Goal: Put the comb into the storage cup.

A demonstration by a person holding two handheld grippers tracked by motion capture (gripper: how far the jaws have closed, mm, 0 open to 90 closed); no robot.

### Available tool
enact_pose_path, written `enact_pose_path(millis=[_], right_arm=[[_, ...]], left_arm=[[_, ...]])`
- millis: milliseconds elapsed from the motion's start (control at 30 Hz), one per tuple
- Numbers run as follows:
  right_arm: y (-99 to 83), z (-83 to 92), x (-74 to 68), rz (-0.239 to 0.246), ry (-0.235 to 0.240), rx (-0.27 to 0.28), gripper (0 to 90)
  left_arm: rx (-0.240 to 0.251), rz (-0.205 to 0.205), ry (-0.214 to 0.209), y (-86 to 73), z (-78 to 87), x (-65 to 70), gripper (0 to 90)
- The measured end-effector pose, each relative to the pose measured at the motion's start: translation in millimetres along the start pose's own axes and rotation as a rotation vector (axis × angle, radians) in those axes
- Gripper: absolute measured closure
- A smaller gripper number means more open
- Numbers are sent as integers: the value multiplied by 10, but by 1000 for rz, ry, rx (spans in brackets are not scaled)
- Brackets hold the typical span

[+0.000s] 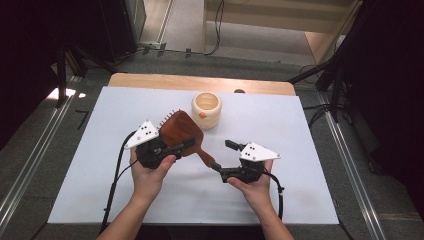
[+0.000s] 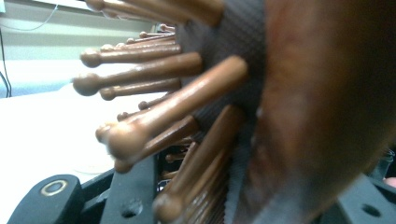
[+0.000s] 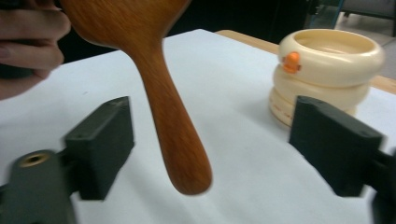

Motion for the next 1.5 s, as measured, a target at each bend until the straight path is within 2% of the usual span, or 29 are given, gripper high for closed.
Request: enact_pose_path(millis=[33, 67, 133, 167, 267, 367, 433, 833, 1000, 1500], right_arm=[[-12, 19, 23, 2, -7, 1, 98], [-32, 49, 61, 1, -18, 4, 22], [-48, 67, 89, -6, -24, 5, 0], [-65, 90, 119, -13, -26, 8, 0], [-125, 173, 232, -36, -69, 17, 0], [-191, 262, 340, -33, -107, 26, 0], [-245, 361, 434, -53, -127, 37, 0], [-450, 700, 660, -62, -197, 46, 0], [-501, 862, 749, -76, -212, 67, 0], [-701, 1185, 938, -100, -277, 54, 0]], left_arm=[[2, 2, 0, 6, 3, -4, 567], [4, 2, 4, 15, 7, -13, 567], [-1, -3, 7, 26, 12, -30, 567], [0, -5, 12, 37, 16, -43, 566], [6, -8, 18, 71, 27, -64, 566], [10, -11, 18, 100, 36, -78, 566], [15, -14, 19, 121, 41, -86, 567], [24, -14, 30, 182, 26, -144, 567], [32, -8, 28, 231, 10, -166, 566], [50, -18, 33, 397, -17, -250, 566]])
Point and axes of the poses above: each handheld gripper's, and its own axes: z roughly backward along the jaws, y roughly out of its top, x roughly to its right, the point moved 10 cm from there along -z, roughly forward along the jaws, and after that the axes turned 1 degree about -x, right-handed, at the moved point
